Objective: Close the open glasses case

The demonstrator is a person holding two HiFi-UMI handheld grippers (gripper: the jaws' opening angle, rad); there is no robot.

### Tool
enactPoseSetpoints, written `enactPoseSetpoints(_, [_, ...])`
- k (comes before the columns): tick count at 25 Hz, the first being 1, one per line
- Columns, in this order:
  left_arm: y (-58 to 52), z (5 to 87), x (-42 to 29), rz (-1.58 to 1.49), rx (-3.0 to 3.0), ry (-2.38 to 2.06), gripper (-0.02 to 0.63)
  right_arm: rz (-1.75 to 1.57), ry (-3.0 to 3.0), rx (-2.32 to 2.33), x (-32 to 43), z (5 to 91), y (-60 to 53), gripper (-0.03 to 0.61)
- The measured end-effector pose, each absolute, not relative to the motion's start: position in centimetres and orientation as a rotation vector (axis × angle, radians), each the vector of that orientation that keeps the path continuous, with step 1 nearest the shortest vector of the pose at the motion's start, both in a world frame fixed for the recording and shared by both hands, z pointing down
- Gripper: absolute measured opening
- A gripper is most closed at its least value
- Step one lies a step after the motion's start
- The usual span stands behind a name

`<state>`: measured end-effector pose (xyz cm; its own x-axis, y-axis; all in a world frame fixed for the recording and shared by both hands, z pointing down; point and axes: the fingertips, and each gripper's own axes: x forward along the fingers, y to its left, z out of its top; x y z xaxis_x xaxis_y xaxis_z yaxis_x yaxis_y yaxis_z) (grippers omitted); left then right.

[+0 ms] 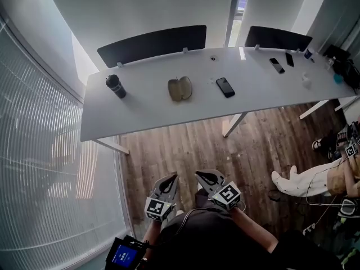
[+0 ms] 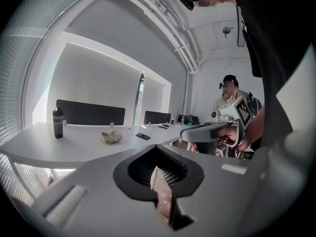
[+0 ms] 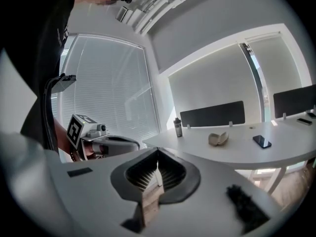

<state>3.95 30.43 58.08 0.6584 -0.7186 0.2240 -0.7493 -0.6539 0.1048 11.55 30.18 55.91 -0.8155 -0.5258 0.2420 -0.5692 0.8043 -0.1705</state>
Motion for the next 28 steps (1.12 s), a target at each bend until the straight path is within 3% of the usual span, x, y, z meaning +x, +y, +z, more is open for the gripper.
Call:
enactPoseSetpoints(10, [24.0,57.7,7.5,0.322,2.624,-1.238,0.008,0.443,-2.787,1.013,18.9,55.7,22.6,0.008])
enactPoseSetpoints(28, [14.8,58.9,9.2,0.279,2.646,-1.224,0.008,0.421,-2.786,0.938,19.1,56.7,14.5,0.008])
